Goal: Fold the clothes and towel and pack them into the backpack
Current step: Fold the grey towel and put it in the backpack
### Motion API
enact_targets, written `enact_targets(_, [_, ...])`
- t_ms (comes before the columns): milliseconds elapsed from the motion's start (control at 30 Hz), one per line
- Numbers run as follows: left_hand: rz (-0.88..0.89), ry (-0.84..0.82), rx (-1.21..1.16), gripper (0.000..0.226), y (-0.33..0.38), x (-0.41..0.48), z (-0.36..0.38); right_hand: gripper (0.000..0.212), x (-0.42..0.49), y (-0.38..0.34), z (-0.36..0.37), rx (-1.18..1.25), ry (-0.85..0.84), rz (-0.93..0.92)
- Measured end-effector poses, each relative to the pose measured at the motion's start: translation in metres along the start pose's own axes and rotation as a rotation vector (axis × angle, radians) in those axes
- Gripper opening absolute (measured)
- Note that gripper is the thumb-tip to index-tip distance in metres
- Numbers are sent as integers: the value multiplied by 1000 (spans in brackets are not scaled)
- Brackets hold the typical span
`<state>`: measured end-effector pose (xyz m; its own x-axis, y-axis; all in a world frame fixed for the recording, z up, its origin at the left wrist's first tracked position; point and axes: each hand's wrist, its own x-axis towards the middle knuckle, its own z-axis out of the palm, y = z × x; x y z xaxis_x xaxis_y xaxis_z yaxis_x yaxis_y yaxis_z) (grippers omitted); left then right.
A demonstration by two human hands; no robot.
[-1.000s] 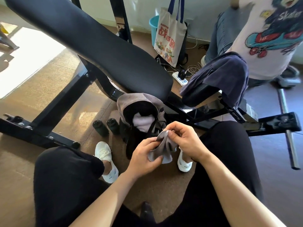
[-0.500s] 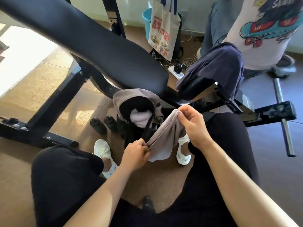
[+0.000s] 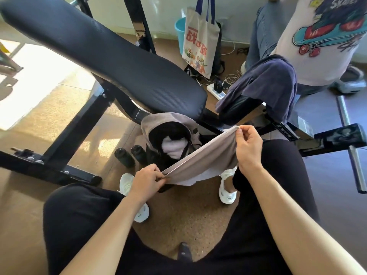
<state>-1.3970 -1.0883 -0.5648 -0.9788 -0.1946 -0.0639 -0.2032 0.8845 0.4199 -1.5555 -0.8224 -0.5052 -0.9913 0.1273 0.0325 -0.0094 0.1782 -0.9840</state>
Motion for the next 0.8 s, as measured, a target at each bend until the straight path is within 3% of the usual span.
enact_targets(200, [-53,207,-113,12,-18,-1,-48,16,7,13,9,-1,-119,112])
enact_targets(333, [-182,350,-377,21,-26,-3,-71,18,6,15,12,-15,-173,131])
enact_targets(467, [-300,465,-672,26,-25,-8,-71,8,1,15,13,-171,-201,43])
enact_targets(633, [-290,420,-696,34,-32,-11,-68,9,-3,8,14,-108,-265,-12])
enact_targets(800, [-241,471,-913,47,-37,-14,-73,8,-3,11,15,-103,-325,27])
